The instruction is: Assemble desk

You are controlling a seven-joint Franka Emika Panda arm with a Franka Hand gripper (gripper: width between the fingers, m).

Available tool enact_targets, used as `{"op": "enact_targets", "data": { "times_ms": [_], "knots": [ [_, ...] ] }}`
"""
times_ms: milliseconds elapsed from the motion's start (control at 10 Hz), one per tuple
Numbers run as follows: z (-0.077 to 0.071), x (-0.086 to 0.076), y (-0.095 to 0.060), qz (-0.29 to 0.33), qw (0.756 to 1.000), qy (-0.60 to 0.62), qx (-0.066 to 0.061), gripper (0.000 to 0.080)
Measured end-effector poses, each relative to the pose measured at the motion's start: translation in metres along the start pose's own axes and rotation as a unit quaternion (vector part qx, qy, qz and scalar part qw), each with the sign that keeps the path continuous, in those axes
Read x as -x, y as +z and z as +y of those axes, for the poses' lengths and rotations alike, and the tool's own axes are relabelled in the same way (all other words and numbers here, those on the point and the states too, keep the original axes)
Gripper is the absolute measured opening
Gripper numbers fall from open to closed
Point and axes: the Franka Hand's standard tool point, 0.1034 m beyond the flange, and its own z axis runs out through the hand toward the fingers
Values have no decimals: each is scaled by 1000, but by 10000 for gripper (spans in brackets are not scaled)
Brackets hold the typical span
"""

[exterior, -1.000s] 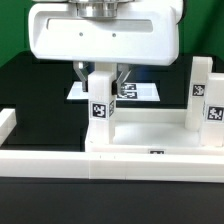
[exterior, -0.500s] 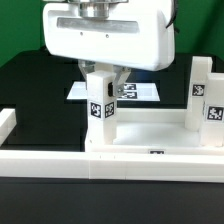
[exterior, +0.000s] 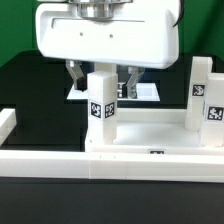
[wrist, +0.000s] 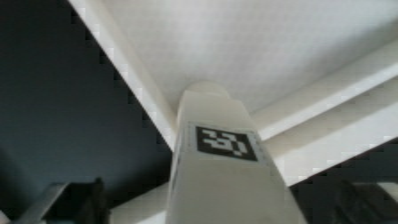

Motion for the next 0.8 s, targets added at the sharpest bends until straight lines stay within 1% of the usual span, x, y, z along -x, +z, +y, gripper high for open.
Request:
{"op": "enact_targets", "data": {
  "times_ms": [200,400,600,800],
  "knots": [
    [-5,2,1,-1,995,-101,1,647],
    [-10,4,1,-1,986,-168,0,649],
    [-9,4,1,-1,963,-269,0,649],
    [-7,3,1,-1,945,-328,0,649]
  ]
}}
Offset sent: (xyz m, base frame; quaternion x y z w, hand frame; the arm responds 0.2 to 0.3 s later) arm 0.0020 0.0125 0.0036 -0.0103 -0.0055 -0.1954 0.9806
